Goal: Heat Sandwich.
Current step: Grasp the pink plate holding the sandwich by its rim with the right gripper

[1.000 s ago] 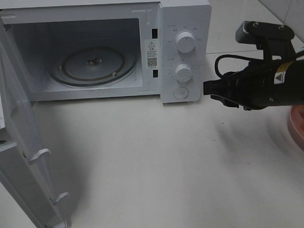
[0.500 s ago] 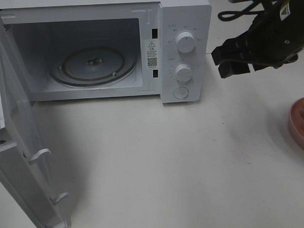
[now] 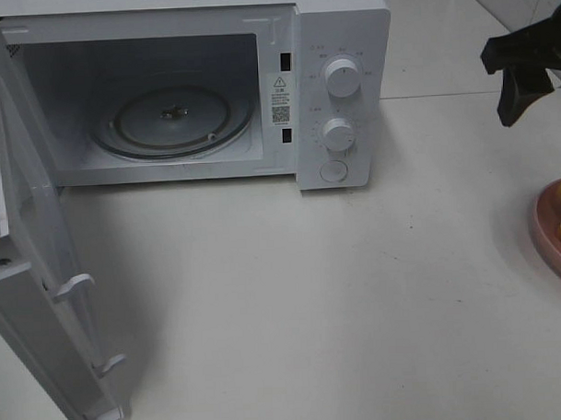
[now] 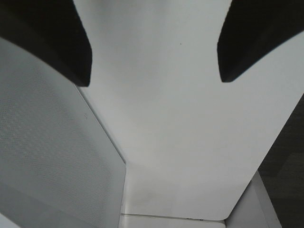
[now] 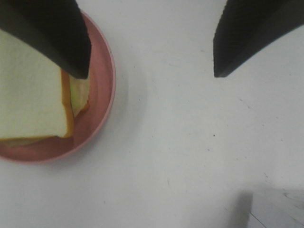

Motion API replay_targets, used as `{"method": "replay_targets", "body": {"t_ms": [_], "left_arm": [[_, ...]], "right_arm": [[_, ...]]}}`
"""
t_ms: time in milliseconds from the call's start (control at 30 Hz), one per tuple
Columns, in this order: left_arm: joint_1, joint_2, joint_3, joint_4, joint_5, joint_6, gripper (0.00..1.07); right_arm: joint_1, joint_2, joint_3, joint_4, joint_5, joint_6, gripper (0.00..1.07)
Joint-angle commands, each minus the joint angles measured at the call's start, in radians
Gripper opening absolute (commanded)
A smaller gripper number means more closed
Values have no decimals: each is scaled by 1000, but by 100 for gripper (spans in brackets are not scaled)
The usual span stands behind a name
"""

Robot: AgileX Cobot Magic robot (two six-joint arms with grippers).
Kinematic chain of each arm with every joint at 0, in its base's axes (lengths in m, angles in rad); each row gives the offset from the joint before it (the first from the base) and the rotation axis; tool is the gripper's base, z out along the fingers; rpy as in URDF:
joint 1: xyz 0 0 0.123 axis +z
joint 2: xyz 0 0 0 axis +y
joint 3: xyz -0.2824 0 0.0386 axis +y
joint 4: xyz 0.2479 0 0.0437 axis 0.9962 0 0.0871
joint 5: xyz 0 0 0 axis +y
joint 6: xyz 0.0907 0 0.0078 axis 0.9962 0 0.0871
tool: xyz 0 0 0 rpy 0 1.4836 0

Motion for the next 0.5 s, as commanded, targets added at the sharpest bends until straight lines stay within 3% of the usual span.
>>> {"method": "replay_targets", "body": {"t_ms": [33,200,500], "left_arm": [[-7,-4,3,0,-13,1,71],[-7,-4,3,0,-13,1,71],[-7,-4,3,0,-13,1,71]], "right_arm": [[-37,36,-6,23,41,-28,73],[-72,87,-6,-5,60,-54,75],[-84,101,156,-4,-89,-39,76]]}}
